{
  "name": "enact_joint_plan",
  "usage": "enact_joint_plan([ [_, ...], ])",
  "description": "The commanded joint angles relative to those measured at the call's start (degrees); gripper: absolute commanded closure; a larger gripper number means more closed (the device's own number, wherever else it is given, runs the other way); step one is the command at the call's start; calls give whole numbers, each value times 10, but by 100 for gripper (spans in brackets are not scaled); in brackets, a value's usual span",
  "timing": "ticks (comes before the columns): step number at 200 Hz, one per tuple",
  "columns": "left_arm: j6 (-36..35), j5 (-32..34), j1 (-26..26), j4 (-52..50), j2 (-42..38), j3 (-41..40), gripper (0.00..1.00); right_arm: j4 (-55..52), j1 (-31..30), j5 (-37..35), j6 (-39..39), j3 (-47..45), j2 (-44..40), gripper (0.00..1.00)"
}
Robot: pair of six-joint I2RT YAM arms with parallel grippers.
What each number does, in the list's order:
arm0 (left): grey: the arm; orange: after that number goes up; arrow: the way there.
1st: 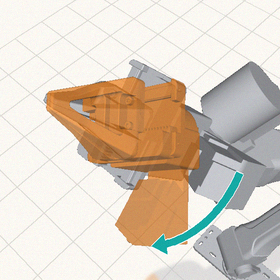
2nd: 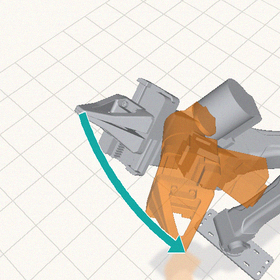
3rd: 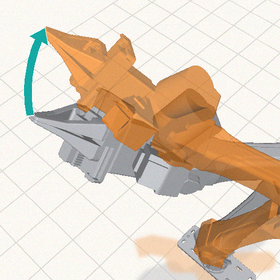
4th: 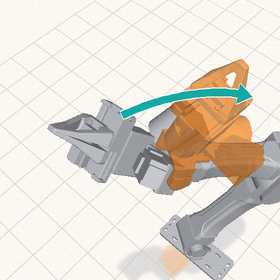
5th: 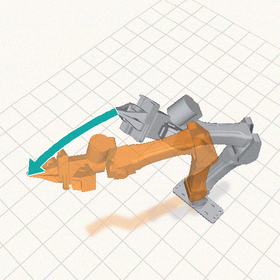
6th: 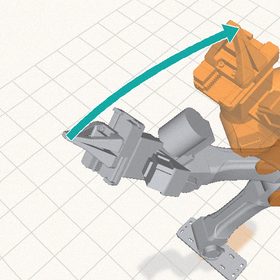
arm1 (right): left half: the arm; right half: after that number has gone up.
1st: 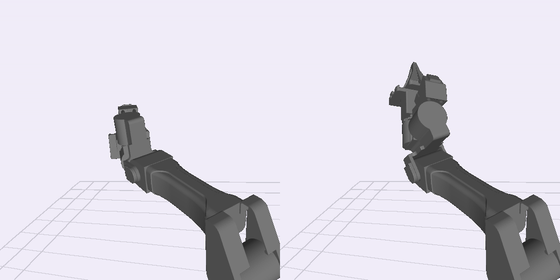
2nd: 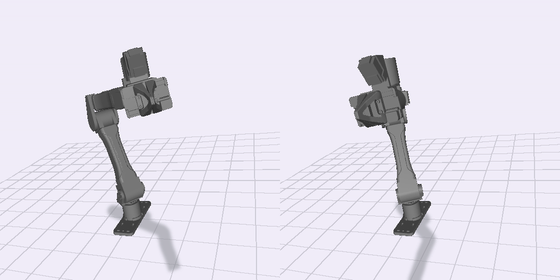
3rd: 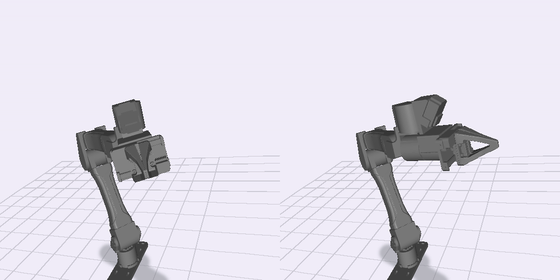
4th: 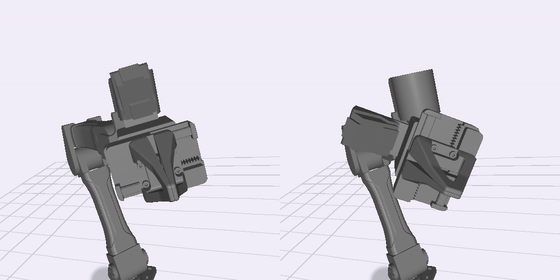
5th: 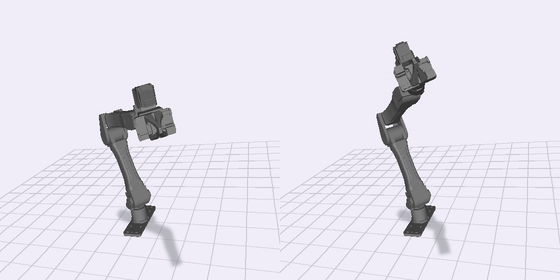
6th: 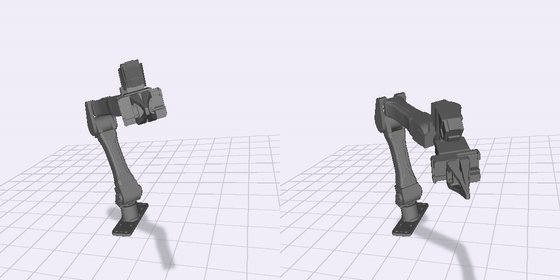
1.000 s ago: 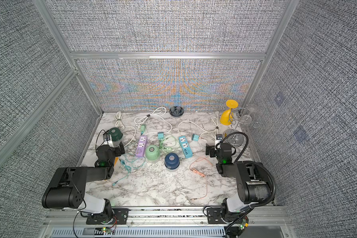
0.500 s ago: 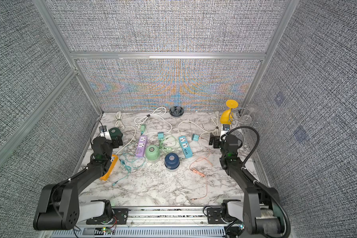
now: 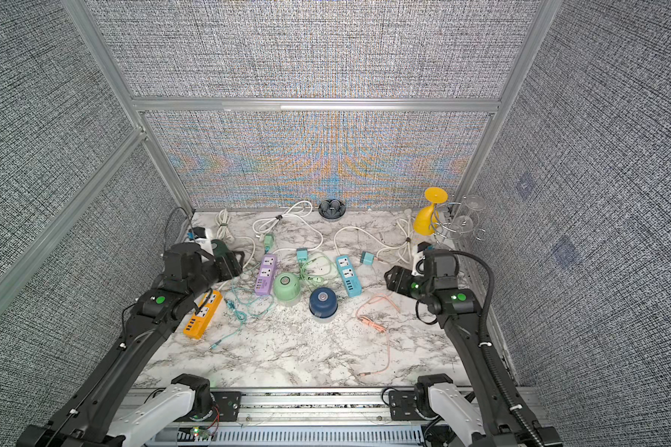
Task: Charge the cordless meat grinders
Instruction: Pick up the charging cable from the center of the board.
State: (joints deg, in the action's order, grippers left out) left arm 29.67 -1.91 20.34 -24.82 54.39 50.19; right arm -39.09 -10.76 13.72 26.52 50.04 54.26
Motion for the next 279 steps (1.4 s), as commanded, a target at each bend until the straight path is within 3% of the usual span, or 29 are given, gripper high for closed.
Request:
enact_joint_plan([
  [1,95,-10,68,-65,-18,-46,27,-88,-89,-23,73,-31,-8,22],
  [40,176,57,216,-12,2,-113,28,-7,-260,-70,156,-106,11,22],
  [63,152,77,279,18,64,-103,27,59,-340,-107,145,-114,64,13],
  [82,131,69,294,56,113,-101,27,104,-367,-110,122,-102,127,8],
  [103,106,66,298,96,138,-104,27,143,-368,-101,112,-85,185,6],
  [139,80,47,301,125,129,-104,27,85,-335,-90,92,-51,206,5],
  [165,74,34,332,107,144,-106,32,-38,-335,-109,107,-41,153,16],
  [174,80,27,349,105,154,-112,34,-92,-334,-125,129,-39,127,24],
  [210,58,15,463,104,211,-80,47,-240,-328,-178,206,-52,10,43],
  [229,12,1,501,89,271,-18,57,-284,-304,-205,230,-58,-37,42],
  [257,-48,-17,547,88,368,57,67,-288,-257,-186,231,-72,-68,40],
  [279,-79,-24,578,105,431,91,71,-299,-236,-178,236,-78,-90,28],
])
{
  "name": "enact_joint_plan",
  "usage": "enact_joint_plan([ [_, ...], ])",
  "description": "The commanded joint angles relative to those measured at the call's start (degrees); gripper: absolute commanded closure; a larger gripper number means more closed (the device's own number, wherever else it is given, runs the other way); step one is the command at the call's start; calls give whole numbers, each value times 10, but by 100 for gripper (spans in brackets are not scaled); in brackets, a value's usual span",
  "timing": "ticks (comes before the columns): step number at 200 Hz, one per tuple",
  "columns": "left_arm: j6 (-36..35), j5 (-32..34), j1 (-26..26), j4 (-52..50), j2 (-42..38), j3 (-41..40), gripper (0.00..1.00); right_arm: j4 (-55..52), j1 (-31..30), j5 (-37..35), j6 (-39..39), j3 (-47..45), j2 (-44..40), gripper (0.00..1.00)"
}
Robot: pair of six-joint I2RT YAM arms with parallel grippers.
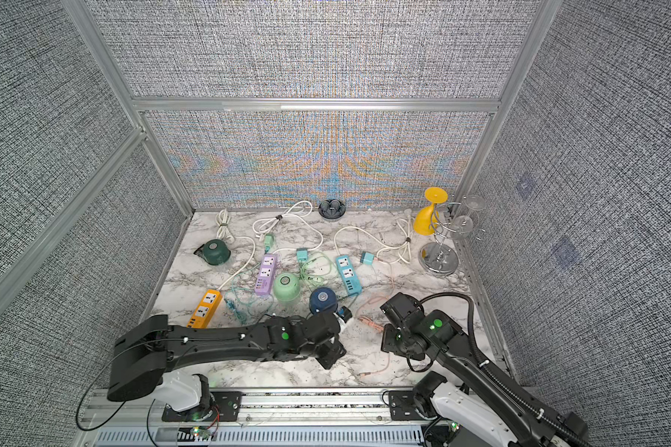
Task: Charge the cordless meat grinders
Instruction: Pick up the charging cable from the center of the board.
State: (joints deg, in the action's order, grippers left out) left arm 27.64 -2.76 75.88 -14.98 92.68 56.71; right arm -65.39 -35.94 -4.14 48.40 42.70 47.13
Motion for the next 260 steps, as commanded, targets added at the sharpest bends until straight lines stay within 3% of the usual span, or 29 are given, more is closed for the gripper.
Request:
enact_joint_plan([
  [1,-60,-16,23,8,50,26,71,-37,17,1,17,-5,-20,28],
  [39,-92,-30,46,34,118,60,69,-52,38,12,26,-25,-56,23],
  [91,-106,-68,47,36,147,114,72,-47,48,16,35,-45,-81,37],
  [128,-116,-83,46,23,190,146,72,-67,52,12,33,-42,-94,36],
  [161,-111,-77,47,27,202,142,71,-94,52,1,33,-34,-113,28],
  [260,-96,-42,50,18,206,97,80,-104,53,5,36,-32,-133,29],
])
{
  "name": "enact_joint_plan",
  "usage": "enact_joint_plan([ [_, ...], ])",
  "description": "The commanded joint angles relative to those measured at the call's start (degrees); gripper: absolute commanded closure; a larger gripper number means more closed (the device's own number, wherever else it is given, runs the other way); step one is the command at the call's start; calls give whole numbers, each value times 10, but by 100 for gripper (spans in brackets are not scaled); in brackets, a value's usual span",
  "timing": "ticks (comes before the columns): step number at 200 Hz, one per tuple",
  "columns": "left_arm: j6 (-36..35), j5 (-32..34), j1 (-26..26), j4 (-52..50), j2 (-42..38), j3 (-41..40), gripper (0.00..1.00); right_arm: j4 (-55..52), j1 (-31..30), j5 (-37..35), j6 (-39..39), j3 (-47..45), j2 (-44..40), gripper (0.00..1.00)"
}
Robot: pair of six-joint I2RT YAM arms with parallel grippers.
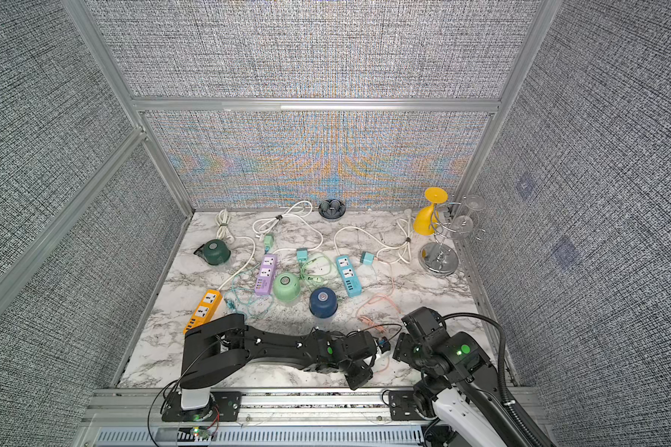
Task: Charge the cordless meat grinders
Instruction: Pick up the charging cable from the center of the board.
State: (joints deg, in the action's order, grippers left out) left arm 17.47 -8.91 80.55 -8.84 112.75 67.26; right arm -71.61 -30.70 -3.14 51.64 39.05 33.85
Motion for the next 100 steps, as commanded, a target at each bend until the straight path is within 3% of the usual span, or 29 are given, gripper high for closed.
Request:
enact_joint_plan([
  [1,6,19,4,-43,4,-9,80,-42,0,-5,4,5,0,29],
  [100,5,92,30,-77,-11,-29,78,-45,0,-15,8,19,-3,29],
])
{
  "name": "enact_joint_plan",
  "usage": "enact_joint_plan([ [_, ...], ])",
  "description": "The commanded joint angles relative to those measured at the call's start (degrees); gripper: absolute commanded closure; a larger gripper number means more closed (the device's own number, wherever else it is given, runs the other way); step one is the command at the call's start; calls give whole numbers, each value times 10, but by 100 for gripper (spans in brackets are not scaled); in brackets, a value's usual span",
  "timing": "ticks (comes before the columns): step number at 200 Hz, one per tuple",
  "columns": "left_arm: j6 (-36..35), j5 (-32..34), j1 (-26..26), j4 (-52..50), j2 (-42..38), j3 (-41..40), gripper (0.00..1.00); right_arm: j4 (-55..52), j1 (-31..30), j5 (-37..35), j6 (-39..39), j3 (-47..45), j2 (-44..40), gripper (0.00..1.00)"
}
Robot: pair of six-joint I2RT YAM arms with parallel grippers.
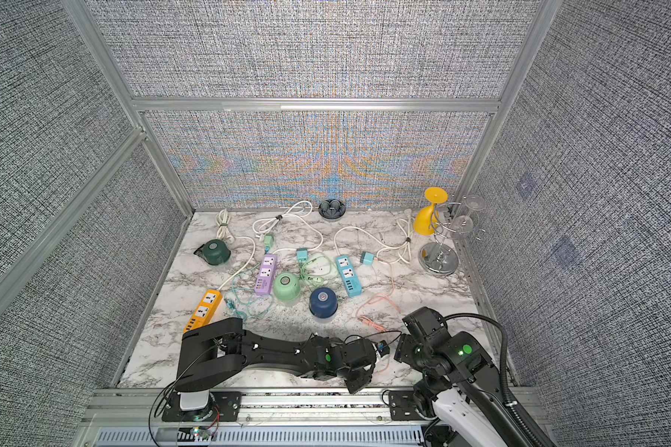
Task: Charge the cordless meat grinders
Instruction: Pick up the charging cable from the center of the board.
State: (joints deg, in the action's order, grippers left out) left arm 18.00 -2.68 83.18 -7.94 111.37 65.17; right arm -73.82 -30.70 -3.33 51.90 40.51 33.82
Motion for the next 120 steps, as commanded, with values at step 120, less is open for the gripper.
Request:
enact_joint_plan([
  [120,4,45,10,-93,-13,-22,96,9,0,11,-2,6,0,36],
])
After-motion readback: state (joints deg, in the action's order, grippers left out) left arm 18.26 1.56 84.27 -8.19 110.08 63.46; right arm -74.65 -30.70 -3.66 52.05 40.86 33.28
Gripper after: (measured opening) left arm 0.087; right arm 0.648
